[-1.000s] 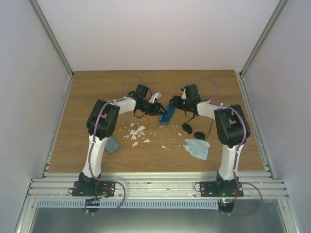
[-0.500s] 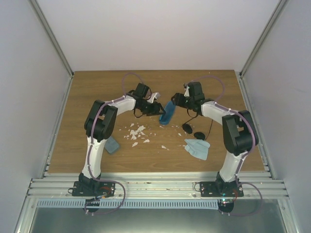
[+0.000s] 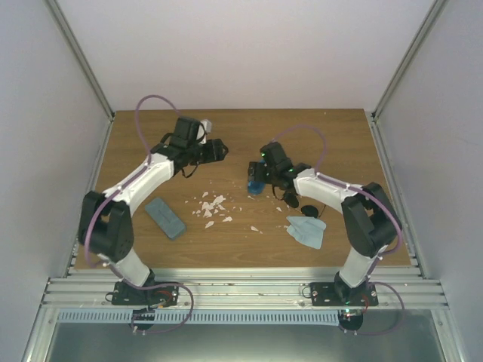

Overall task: Organize the sunglasses
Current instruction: Move the sunglasses case at the center of the board.

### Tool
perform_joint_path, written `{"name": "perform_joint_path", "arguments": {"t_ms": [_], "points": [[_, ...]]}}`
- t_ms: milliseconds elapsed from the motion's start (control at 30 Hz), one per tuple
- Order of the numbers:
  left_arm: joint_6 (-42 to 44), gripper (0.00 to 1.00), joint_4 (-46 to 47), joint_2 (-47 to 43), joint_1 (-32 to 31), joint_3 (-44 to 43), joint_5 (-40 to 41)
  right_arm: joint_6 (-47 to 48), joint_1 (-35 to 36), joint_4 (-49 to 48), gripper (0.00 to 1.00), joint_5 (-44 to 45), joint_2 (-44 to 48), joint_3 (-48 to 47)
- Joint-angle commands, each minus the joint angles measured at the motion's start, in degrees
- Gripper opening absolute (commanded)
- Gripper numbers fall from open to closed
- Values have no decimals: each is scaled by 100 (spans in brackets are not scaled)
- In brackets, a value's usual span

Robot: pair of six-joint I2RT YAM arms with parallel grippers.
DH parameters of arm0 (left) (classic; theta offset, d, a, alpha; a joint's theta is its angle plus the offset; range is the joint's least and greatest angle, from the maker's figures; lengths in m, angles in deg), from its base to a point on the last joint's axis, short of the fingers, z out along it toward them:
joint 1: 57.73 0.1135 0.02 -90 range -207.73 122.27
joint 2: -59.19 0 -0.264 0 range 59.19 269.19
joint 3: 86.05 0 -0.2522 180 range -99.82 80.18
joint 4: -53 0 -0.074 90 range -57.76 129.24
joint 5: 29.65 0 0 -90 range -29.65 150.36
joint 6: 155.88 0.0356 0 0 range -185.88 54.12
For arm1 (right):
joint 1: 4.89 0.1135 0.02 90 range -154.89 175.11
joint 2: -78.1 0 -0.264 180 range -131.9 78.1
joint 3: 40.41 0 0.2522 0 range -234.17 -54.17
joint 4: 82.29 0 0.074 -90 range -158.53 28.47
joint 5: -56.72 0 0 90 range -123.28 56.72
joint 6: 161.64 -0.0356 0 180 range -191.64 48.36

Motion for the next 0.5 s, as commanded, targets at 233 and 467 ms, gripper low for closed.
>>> {"name": "perform_joint_path", "arguments": {"t_ms": [233, 467], "points": [[-118, 72, 184, -1801, 105, 1841, 718, -976, 958, 998, 91, 1070, -1036, -363], [-142, 72, 362, -2061, 138, 2367, 522, -1505, 1052, 1384, 79, 1760, -1347, -526]]}}
